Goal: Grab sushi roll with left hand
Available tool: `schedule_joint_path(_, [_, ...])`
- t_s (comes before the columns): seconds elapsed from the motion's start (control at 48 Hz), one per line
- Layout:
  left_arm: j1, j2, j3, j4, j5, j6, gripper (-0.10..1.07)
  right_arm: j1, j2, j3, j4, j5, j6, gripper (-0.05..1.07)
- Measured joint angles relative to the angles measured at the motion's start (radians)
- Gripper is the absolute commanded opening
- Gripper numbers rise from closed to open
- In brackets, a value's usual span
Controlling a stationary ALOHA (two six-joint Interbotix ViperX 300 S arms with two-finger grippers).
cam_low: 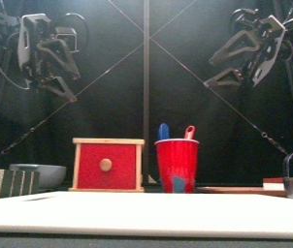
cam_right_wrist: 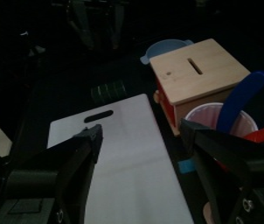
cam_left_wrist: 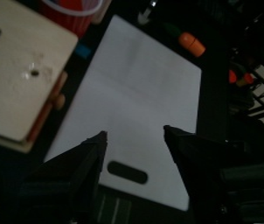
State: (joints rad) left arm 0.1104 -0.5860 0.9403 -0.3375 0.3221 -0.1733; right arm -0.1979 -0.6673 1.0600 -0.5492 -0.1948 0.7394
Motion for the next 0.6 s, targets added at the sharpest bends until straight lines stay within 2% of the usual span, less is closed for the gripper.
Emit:
schedule_joint_path(0.188, [0.032, 0.052, -0.003, -0.11, 0.106, -0.051, 0.76, -0.025, 0.025, 0.0, -0.018, 0.002, 0.0, 0.99])
schedule_joint_path(0.292, [0.069, 0.087, 0.009, -0.153, 0.164, -0.138, 0.74, -0.038, 0.029, 0.002, -0.034, 0.0, 0.0, 0.99])
schedule_joint_path(0.417, [0.089, 0.109, 0.023, -0.156, 0.216, -0.244, 0.74, -0.049, 0.031, 0.011, -0.048, 0.002, 0.002, 0.99])
schedule_joint_path(0.604, [0.089, 0.112, 0.023, -0.1, 0.265, -0.408, 0.77, -0.061, 0.031, 0.021, -0.054, 0.0, 0.0, 0.99])
